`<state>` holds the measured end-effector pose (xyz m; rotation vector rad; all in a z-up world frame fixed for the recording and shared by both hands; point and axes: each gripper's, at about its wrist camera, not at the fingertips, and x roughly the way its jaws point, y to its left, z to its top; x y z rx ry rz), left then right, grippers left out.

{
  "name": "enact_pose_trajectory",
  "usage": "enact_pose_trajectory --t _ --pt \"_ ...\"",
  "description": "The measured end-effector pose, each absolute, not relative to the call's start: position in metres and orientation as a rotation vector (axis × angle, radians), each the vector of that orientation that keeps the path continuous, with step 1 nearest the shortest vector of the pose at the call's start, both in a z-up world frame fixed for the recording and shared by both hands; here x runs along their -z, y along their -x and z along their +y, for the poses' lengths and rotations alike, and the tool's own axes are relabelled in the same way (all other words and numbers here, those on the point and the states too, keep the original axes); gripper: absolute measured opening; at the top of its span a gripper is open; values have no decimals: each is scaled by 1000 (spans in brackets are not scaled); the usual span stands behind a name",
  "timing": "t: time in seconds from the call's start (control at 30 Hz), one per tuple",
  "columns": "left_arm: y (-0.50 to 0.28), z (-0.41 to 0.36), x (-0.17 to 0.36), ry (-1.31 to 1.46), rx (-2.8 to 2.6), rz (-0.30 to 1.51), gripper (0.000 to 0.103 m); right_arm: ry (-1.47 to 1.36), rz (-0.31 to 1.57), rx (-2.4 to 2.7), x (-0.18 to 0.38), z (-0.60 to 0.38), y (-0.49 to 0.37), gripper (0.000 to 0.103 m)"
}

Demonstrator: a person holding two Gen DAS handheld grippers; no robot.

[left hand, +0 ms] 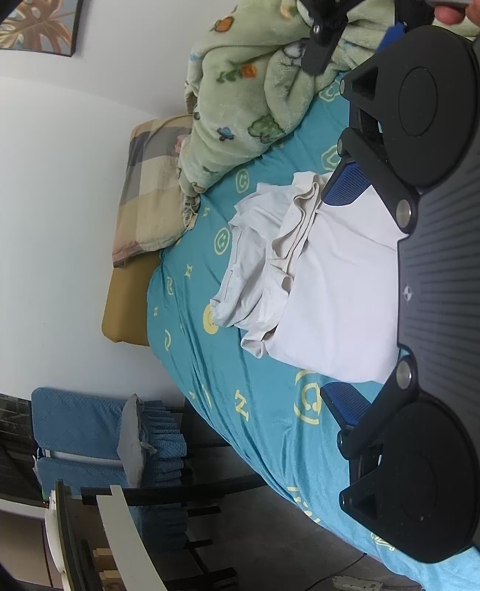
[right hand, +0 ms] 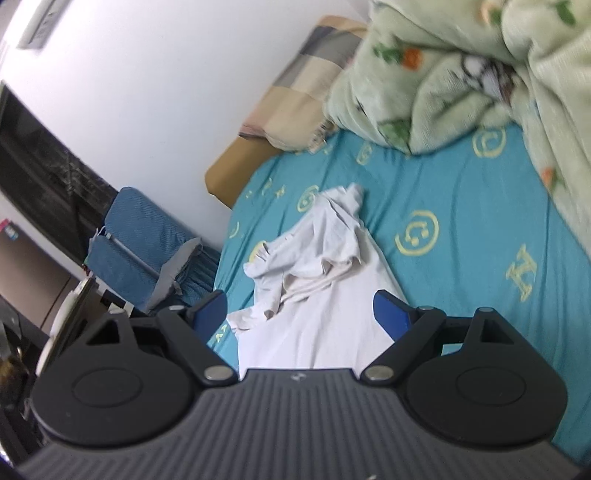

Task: Fold clothes

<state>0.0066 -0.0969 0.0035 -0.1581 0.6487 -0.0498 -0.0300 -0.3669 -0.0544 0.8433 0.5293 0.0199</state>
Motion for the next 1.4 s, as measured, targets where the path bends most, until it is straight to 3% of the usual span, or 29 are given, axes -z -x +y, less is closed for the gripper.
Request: enact_pose_trajectory --t 0.13,0.47,0.67,0.7,0.8,0.87,0.93,0.97,1.0,1.03,1.13,1.27,1.4 --pt "-9 -93 1 202 54 683 102 -920 564 -37 67 -371 26 88" --pt "-40 -34 71 624 114 951 98 -1303 717 18 140 -386 24 88" --pt "-70 -17 132 836 170 1062 93 -1496 822 108 194 -365 3 77" --pt "-75 -14 141 872 180 1067 93 -1488 807 126 195 -363 0 72" --pt "-89 -6 160 982 206 1021 91 -1462 761 178 197 -357 -11 68" --pt "-96 0 164 1008 185 990 79 -1438 733 206 197 -356 -17 68" --pt "-102 5 168 1027 159 969 63 -1428 720 233 201 -359 -19 56" --pt "-104 7 170 1037 147 965 58 -1421 722 250 203 -361 -20 43" --pt "-105 9 172 1040 135 966 44 -1408 725 253 204 -361 -21 33" --pt "-107 10 174 1037 123 971 31 -1395 729 256 204 -361 -21 30" --pt "-108 13 176 1036 104 971 17 -1348 737 257 203 -361 -24 16" --pt "-102 15 159 1026 133 907 10 -1269 708 228 190 -360 -25 8" --pt "-85 13 120 973 197 793 7 -1171 596 163 159 -356 -12 7"
